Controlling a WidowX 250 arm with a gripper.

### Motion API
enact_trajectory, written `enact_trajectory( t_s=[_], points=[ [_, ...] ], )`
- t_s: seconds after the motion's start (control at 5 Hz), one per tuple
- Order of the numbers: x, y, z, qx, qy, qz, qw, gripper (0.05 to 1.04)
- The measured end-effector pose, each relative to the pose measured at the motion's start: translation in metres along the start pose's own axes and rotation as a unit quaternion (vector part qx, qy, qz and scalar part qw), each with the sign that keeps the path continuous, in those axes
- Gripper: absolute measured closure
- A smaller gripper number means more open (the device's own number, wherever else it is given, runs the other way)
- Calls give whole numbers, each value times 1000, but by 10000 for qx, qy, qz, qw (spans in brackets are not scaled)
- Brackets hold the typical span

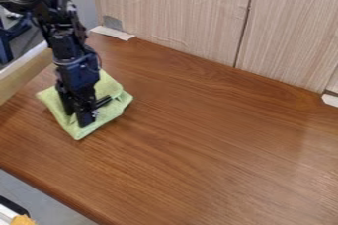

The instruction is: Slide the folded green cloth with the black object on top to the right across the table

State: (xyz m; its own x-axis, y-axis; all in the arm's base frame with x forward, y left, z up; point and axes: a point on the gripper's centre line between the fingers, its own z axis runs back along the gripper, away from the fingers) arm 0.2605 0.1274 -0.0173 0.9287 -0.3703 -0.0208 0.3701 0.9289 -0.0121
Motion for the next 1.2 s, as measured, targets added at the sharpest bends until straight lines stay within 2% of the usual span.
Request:
enact_trajectory(
  t_s=[0.6, 0.8, 1.0, 1.2],
  points=[
    [49, -61, -2, -12, -57, -1154, 9933, 446],
    [57, -76, -1, -8, -61, -1429, 9897, 382],
    [60, -81, 11, 81, -128, -1525, 9882, 119],
    [58, -79, 31, 319, -278, -1487, 9880, 79]
  ],
)
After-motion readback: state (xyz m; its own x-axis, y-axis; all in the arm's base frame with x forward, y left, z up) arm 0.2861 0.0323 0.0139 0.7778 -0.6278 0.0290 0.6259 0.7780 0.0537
